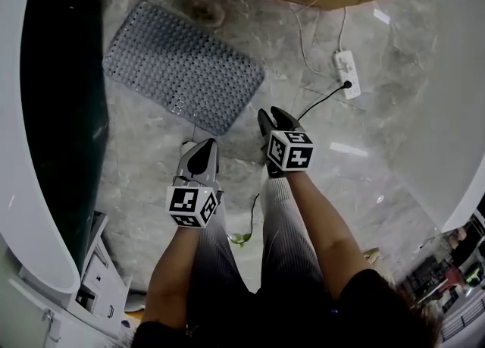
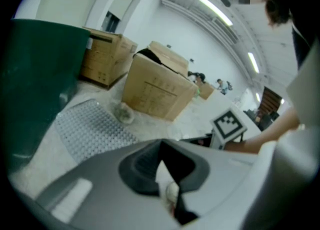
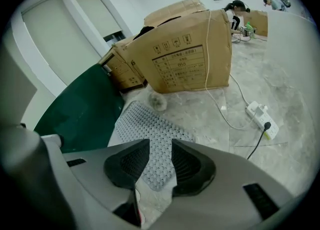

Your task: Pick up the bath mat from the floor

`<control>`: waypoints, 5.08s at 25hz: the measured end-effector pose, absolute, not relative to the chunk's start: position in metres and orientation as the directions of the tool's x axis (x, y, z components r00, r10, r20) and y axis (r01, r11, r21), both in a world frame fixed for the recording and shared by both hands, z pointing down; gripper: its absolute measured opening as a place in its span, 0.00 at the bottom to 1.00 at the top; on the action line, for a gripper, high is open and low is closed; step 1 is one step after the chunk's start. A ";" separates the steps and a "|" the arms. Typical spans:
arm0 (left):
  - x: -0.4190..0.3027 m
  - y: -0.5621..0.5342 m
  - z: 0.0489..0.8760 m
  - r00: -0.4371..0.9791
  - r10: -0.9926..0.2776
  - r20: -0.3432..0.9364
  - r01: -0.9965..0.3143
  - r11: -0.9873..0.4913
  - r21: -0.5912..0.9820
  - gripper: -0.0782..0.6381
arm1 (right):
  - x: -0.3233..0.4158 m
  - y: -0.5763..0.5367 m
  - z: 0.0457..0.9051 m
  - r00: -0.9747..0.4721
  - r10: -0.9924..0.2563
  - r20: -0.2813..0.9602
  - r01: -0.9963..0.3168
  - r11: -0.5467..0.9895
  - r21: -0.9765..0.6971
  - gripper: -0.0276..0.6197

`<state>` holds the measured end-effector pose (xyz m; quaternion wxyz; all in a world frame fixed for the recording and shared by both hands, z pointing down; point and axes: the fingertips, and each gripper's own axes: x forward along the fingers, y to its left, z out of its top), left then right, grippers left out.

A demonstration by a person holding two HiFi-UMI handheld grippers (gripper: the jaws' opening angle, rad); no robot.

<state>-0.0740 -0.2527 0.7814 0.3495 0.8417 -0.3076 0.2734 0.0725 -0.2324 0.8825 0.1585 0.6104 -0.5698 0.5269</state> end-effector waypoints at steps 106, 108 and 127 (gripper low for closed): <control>-0.160 -0.319 0.913 0.513 -0.369 0.775 -0.725 -0.669 0.162 0.12 | -0.026 -0.293 0.984 -0.417 -0.559 0.716 -0.759 -0.219 -0.613 0.07; -0.166 -0.323 0.894 0.505 -0.387 0.772 -0.736 -0.660 0.151 0.12 | -0.032 -0.301 0.965 -0.426 -0.564 0.708 -0.755 -0.209 -0.621 0.07; -0.212 -0.367 0.704 0.446 -0.559 0.699 -0.847 -0.515 0.129 0.12 | -0.069 -0.359 0.745 -0.511 -0.586 0.629 -0.746 -0.061 -0.663 0.07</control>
